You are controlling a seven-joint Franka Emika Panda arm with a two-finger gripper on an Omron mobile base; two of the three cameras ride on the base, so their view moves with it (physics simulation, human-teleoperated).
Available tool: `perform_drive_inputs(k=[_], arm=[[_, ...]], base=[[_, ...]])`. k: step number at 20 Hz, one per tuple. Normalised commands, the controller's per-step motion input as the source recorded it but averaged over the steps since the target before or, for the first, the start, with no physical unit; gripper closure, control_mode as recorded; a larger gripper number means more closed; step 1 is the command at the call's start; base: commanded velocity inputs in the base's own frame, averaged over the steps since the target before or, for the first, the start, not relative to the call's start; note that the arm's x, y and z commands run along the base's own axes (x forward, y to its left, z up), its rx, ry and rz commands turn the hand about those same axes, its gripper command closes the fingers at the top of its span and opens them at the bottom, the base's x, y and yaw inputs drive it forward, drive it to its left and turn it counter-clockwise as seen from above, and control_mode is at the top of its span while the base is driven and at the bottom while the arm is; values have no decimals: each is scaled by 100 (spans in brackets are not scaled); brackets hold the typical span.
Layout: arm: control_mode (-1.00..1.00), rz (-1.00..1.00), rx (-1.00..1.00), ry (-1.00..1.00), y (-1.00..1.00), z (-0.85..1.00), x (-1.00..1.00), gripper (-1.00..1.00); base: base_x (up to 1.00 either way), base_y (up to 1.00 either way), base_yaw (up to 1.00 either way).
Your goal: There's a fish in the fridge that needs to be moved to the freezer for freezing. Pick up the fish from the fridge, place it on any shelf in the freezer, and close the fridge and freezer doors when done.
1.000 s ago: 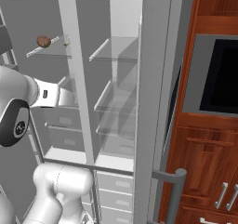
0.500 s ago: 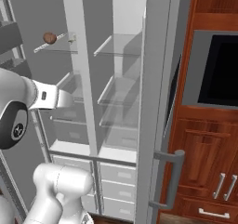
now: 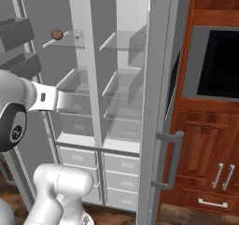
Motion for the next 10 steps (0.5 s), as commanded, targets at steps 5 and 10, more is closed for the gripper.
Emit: perform_drive_inputs(k=[5,10], arm=[[100,0,0,0,0,0,0,-100],[100,0,0,0,0,0,0,-100]], base=[[0,0,0],[-35,0,0]])
